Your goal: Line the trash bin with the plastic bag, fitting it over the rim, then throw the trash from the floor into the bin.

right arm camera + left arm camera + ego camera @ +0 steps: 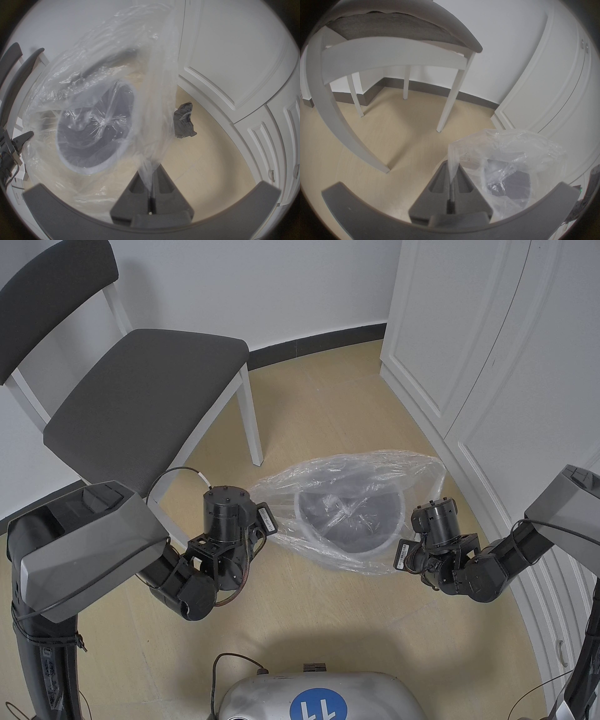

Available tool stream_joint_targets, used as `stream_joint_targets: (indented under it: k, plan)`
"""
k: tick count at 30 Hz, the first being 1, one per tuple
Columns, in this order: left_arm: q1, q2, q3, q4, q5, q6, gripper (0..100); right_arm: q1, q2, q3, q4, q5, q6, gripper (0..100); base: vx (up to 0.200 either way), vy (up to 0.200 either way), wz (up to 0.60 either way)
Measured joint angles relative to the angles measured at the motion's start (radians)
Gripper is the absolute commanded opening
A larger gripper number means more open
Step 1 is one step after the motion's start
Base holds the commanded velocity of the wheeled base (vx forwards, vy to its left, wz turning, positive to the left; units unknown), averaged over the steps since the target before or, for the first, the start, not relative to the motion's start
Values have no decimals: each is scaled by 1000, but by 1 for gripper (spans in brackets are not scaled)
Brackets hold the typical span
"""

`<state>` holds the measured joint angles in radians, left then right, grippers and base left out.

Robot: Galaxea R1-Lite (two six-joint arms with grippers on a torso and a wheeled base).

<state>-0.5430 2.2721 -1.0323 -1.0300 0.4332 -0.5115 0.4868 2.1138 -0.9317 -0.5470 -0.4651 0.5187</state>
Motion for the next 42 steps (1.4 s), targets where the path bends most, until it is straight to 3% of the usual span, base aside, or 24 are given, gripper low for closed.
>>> stream_joint_targets:
  k: [9,26,41,42]
  plan:
    - [47,20,111,-249,-15,110,0,4,-24,17,-1,2,-8,0,0,0,0]
    - [10,70,27,-174,-27,144,0,0,-34,21,1,0,-18,0,0,0,0]
    - [27,50,86,-175,-86,147,0,24,-22,49,-1,-1,-20,0,0,0,0]
    - [24,49,91,-176,-86,147,0,25,-21,50,0,-1,-21,100,0,0,0]
